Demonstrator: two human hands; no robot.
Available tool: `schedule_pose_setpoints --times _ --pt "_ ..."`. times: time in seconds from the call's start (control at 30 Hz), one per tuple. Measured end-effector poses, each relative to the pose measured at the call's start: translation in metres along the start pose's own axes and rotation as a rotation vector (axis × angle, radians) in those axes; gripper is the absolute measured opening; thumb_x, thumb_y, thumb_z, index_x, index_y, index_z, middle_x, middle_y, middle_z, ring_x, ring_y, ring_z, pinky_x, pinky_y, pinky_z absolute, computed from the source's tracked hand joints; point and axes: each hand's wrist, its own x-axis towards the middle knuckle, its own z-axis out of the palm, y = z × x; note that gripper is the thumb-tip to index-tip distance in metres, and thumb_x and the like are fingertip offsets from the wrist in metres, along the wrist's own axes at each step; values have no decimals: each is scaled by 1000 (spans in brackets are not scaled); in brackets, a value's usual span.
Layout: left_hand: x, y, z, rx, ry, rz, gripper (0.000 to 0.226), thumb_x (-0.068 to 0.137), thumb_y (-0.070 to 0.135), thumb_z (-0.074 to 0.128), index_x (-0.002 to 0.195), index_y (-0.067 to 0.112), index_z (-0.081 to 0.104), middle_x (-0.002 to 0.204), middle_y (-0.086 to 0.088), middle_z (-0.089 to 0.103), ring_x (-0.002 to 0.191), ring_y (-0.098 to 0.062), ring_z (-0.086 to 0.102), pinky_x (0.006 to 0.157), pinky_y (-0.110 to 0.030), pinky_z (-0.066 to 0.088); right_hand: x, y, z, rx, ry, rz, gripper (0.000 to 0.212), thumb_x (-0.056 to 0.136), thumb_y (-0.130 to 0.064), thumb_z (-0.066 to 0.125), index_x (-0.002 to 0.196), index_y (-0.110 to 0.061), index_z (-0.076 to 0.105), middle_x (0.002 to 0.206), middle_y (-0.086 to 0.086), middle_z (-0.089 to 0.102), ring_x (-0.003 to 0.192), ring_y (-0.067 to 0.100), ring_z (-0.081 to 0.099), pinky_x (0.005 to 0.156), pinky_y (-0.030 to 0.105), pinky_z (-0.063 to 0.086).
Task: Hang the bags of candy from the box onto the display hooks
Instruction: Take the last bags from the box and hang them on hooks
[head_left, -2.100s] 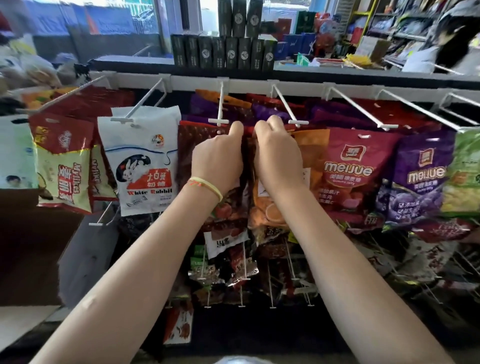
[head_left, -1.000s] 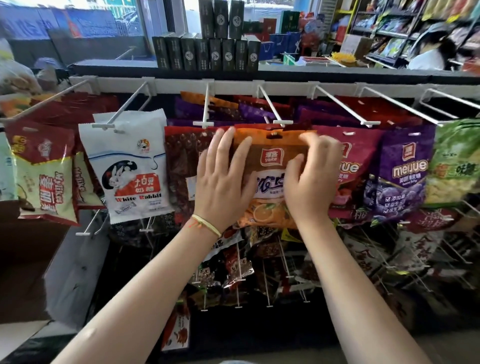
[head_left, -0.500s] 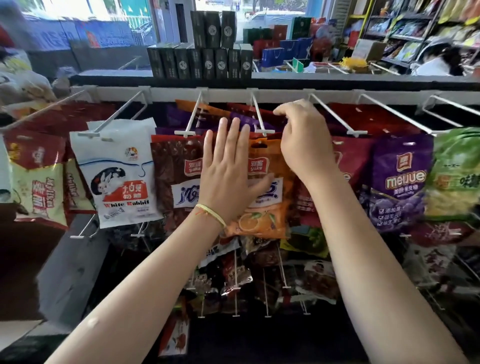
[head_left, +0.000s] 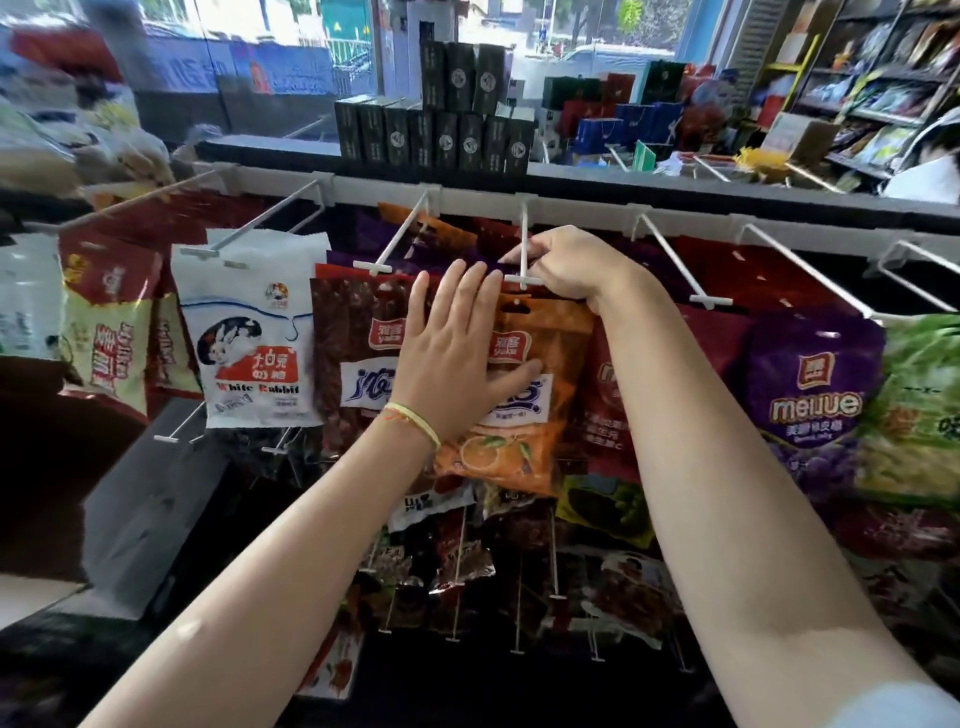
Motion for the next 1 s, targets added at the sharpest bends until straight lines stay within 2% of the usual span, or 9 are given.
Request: schedule_pose_setpoints --times 0.13,0.27,0.37,0.57,0.63,0.77,0.83,0.93,1.0 --pt "0 -3 0 -44 18 23 89 91 72 40 152 8 33 162 -14 28 152 -31 21 124 -53 10 -6 2 -2 95 -17 13 29 97 -7 53 112 -17 76 96 -6 68 103 16 64 95 32 52" --pt "2 -5 -6 -79 39 45 86 88 72 44 153 16 33 163 -12 25 153 -31 18 121 -53 16 -12 -7 -3 150 12 73 31 97 -8 47 110 -8 75 106 5 70 107 22 62 78 24 47" --pt "4 -5 -9 -53 3 35 86 85 73 44 149 16 37 153 -13 40 147 -33 30 118 -54 21 -19 -10 -6 156 37 62 34 93 -2 47 109 -8 76 106 2 72 109 20 64 79 21 47" --pt "8 -6 -7 -25 -20 26 90 83 75 43 147 11 40 146 -14 44 141 -33 35 120 -55 18 -29 -11 -14 -23 540 6 41 94 5 44 117 -12 73 124 7 69 117 20 62 94 20 44" --pt "9 -6 -7 -40 -18 19 94 81 76 42 148 10 38 144 -14 45 137 -33 38 120 -56 20 -18 -11 -17 -129 477 53 41 95 4 46 126 -11 68 131 8 65 121 23 60 99 25 45" --pt "10 -7 -8 -63 -9 22 92 79 77 42 144 11 42 141 -14 46 134 -33 37 119 -55 22 13 -7 -13 -308 159 195 44 98 -3 50 140 -11 57 145 9 55 131 27 52 101 29 41" --pt "10 -8 -8 -75 -14 23 91 79 77 43 143 12 43 141 -14 45 135 -34 37 119 -55 21 21 -6 -12 -323 133 185 43 99 -2 48 139 -12 59 144 9 56 131 26 52 99 28 41" --pt "9 -8 -6 -81 -12 24 89 80 76 44 143 13 42 141 -14 45 135 -34 37 119 -55 20 30 -4 -13 -108 174 206 42 99 3 43 128 -15 68 137 4 61 125 23 55 92 24 38" --pt "9 -8 -5 -84 -2 28 89 80 75 44 143 12 42 141 -14 46 135 -34 37 119 -56 20 39 0 -12 129 168 265 36 100 -2 43 111 -17 74 126 -2 65 118 19 57 99 26 39"
